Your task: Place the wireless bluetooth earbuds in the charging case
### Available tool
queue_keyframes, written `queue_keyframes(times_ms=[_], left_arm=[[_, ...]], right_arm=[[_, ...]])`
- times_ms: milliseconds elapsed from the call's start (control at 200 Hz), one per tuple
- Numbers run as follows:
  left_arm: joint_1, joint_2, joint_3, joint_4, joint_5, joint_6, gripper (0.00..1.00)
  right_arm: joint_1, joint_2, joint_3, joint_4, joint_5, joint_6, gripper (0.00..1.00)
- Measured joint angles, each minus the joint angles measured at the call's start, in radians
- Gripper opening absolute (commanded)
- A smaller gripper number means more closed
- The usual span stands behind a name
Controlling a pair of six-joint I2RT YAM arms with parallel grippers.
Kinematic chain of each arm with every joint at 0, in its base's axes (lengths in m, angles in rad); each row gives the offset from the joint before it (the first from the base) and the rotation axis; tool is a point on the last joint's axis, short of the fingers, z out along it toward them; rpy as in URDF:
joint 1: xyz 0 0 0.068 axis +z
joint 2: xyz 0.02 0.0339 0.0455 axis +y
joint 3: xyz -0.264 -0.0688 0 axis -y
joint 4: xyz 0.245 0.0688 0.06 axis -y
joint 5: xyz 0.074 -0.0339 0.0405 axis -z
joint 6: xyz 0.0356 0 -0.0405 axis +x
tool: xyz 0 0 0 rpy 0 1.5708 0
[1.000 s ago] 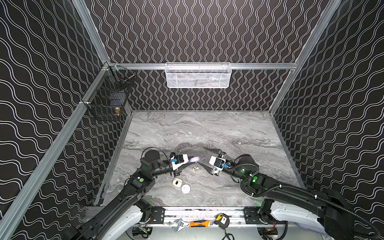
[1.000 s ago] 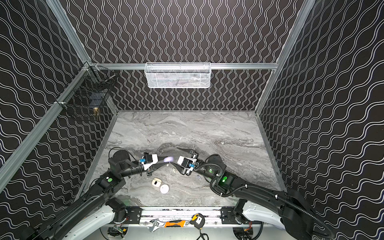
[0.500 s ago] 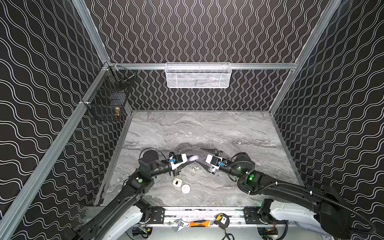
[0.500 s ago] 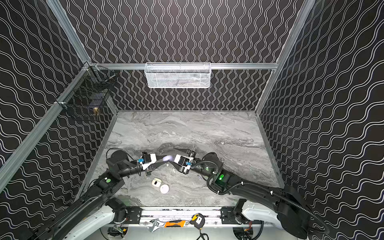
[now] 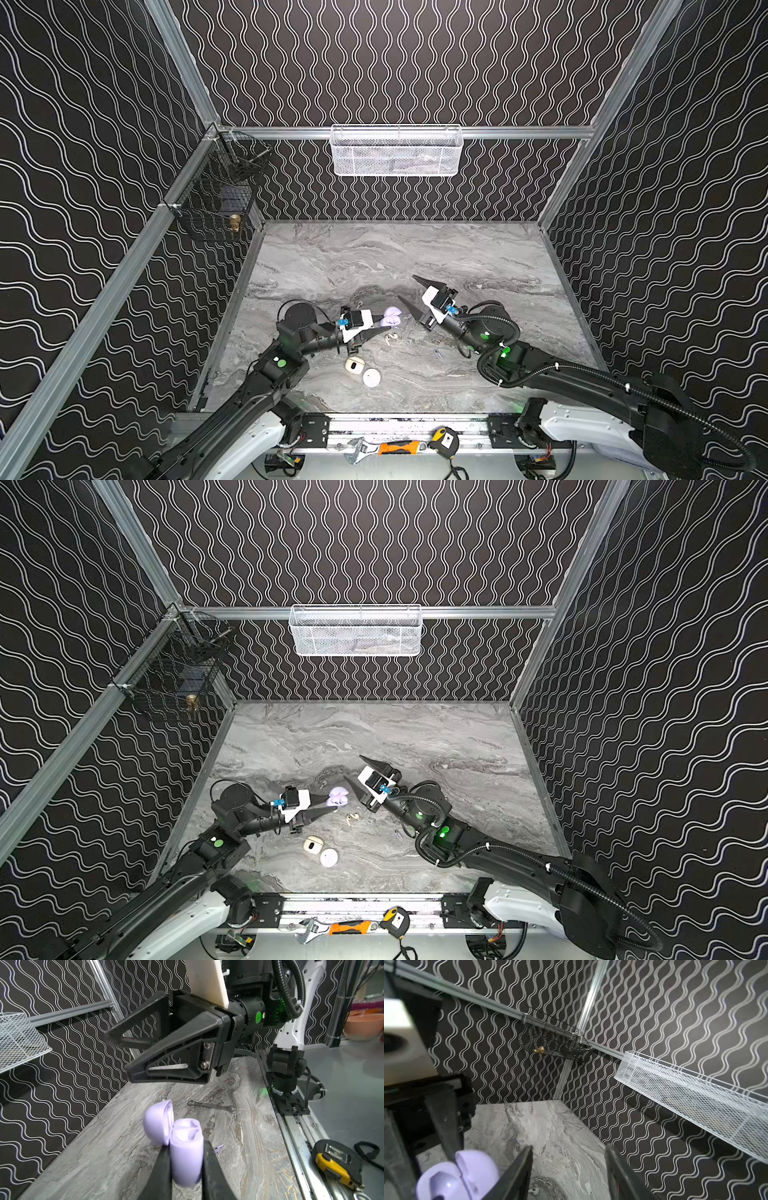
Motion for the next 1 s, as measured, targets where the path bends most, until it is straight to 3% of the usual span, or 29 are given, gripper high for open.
queue_keyframes(times_ms=[95, 140, 305, 350, 546, 611, 841, 1001], left_arm=[[0.052, 0.061, -0.026, 0.148, 0.008, -0.145, 0.0], [0.104, 0.095, -0.036, 0.214, -0.001, -0.23, 0.0], [0.3, 0.215, -0.098, 0.504, 0.002, -0.52, 0.0], [0.312, 0.231, -0.104, 0.549, 0.015, -0.563, 0.0], [0.325, 0.243, -0.105, 0.565, 0.039, -0.603, 0.0], [0.326, 0.208, -0.121, 0.538, 0.037, -0.583, 0.0], [0.326, 0.048, -0.191, 0.485, 0.035, -0.529, 0.0], [0.327, -0.013, -0.211, 0.484, 0.048, -0.514, 0.0]], right_arm=[[-0.045, -0.038, 0.012, -0.016, 0.103, 0.089, 0.72], [-0.076, -0.068, 0.026, -0.038, 0.135, 0.142, 0.8], [-0.119, -0.174, -0.006, -0.117, 0.264, 0.37, 0.92], [-0.123, -0.195, -0.023, -0.16, 0.285, 0.424, 0.99], [-0.138, -0.142, 0.118, -0.477, 0.35, 0.682, 0.99], [-0.138, -0.104, 0.165, -0.577, 0.349, 0.758, 0.98], [-0.137, 0.093, 0.217, -0.857, 0.257, 0.938, 0.63], [-0.137, 0.292, 0.254, -0.96, 0.16, 0.994, 0.59]])
